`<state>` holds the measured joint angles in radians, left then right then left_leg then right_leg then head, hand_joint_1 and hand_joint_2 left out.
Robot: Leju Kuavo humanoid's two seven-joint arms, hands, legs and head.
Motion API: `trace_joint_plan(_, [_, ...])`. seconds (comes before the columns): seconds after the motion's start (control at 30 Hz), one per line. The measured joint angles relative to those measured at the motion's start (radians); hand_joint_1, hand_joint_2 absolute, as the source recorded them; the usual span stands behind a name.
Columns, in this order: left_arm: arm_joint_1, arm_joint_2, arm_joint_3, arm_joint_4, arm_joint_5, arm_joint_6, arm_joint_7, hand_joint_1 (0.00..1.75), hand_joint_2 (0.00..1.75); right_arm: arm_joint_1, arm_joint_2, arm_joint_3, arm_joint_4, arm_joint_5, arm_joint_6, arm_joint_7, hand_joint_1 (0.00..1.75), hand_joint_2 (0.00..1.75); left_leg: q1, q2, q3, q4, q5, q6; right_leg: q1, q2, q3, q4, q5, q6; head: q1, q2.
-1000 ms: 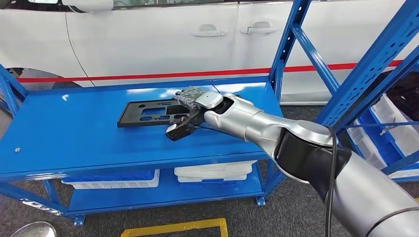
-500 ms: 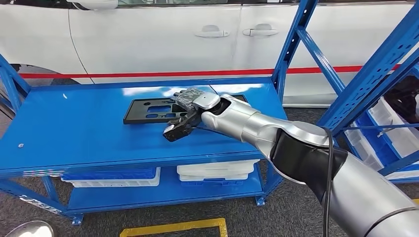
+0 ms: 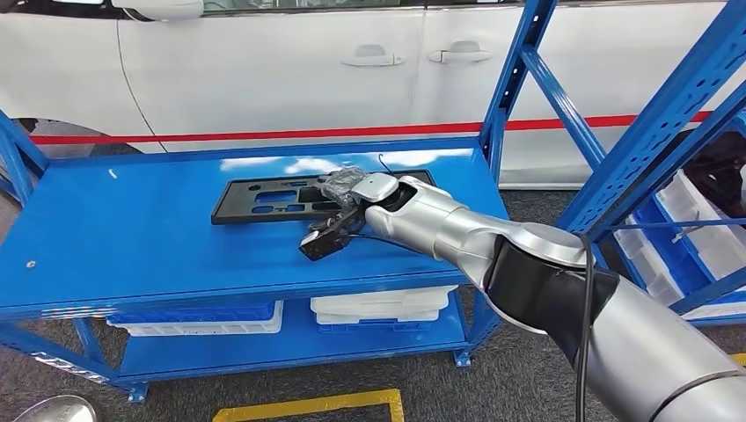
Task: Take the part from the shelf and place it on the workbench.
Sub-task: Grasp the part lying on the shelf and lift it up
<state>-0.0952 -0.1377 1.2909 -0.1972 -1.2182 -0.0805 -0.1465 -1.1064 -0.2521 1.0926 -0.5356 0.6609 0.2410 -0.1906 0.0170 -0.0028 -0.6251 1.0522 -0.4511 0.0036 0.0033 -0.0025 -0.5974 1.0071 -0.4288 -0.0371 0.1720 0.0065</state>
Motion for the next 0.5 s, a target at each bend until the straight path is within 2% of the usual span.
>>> trace_joint_plan(0.03, [0.000,0.000,0.000,0.000,0.000,0.000,0.000,0.00,0.00,0.000,0.000,0.000,0.000,0.000,0.000,-0.001,0.00,0.00,0.000,0.000,-0.017,0.039,-0.025,-0.003,-0.004,-0.001,0.005,-0.008,0.004,-0.005,0.000,0.000])
trace_joint_plan(0.1, [0.001,-0.001,0.000,0.000,0.000,0.000,0.000,0.00,0.00,0.004,0.000,0.000,0.002,0.000,0.000,-0.001,0.00,0.00,0.002,0.000,-0.070,0.161,-0.087,-0.008,-0.003,-0.003,0.006,-0.009,0.005,-0.010,0.000,0.000])
trace_joint_plan(0.13, [0.002,0.000,0.000,0.000,-0.001,0.000,0.000,0.00,0.00,0.008,0.000,0.000,0.003,0.000,-0.001,-0.001,0.00,0.00,0.003,0.000,-0.096,0.216,-0.106,-0.011,-0.003,-0.002,0.005,-0.008,0.004,-0.010,0.000,0.000])
trace_joint_plan(0.17, [0.003,0.000,0.000,0.000,-0.001,0.000,0.000,0.00,0.00,0.013,0.000,0.000,0.003,-0.001,-0.001,-0.001,0.00,0.00,0.003,0.000,-0.107,0.240,-0.108,-0.013,-0.003,-0.002,0.004,-0.006,0.004,-0.010,0.000,0.000])
trace_joint_plan(0.2, [0.004,0.000,0.000,0.000,-0.001,0.000,0.000,0.00,0.00,0.018,0.000,0.000,0.004,-0.001,-0.002,-0.001,0.00,0.00,0.004,0.000,-0.101,0.229,-0.091,-0.015,-0.003,-0.001,0.004,-0.004,0.002,-0.009,0.000,0.000])
trace_joint_plan(0.23, [0.004,0.000,0.000,0.000,-0.001,0.000,0.000,0.00,0.00,0.022,0.000,0.000,0.004,-0.001,-0.004,-0.001,0.00,0.00,0.005,0.000,-0.075,0.179,-0.059,-0.015,-0.004,0.001,0.004,0.000,0.000,-0.006,0.000,0.000])
trace_joint_plan(0.3, [0.003,0.000,0.000,0.000,-0.002,0.000,0.000,0.00,0.00,0.025,0.000,0.000,0.004,-0.002,-0.006,-0.001,0.00,0.87,0.004,0.001,-0.009,0.047,-0.006,-0.012,-0.004,0.002,0.000,0.015,-0.009,0.003,0.000,0.000])
trace_joint_plan(0.33, [0.003,0.000,0.000,0.000,-0.002,0.000,0.000,0.00,0.00,0.026,-0.001,0.000,0.004,-0.002,-0.007,0.000,0.00,1.31,0.003,0.000,0.012,0.004,0.004,-0.008,-0.003,0.003,-0.003,0.021,-0.013,0.008,0.000,0.000])
trace_joint_plan(0.37, [0.003,0.000,0.000,0.000,-0.002,0.000,0.000,0.00,0.00,0.027,-0.001,0.000,0.004,-0.002,-0.007,0.000,0.00,1.75,0.002,-0.001,0.021,-0.015,0.004,-0.004,-0.001,0.003,-0.007,0.025,-0.014,0.013,0.000,0.000])
trace_joint_plan(0.47, [0.003,-0.001,0.000,0.000,-0.003,0.000,0.001,0.00,0.00,0.030,-0.003,0.000,0.004,-0.002,-0.010,0.001,0.00,1.75,0.001,-0.002,0.021,-0.020,0.007,0.014,-0.001,0.004,-0.011,0.030,-0.017,0.026,0.000,0.000])
trace_joint_plan(0.5, [0.002,-0.001,0.000,0.000,-0.004,0.000,0.001,0.00,0.00,0.031,-0.005,0.000,0.003,-0.002,-0.011,0.001,0.00,1.75,0.002,-0.001,0.022,-0.023,0.010,0.020,-0.003,0.004,-0.017,0.045,-0.029,0.032,0.000,0.000])
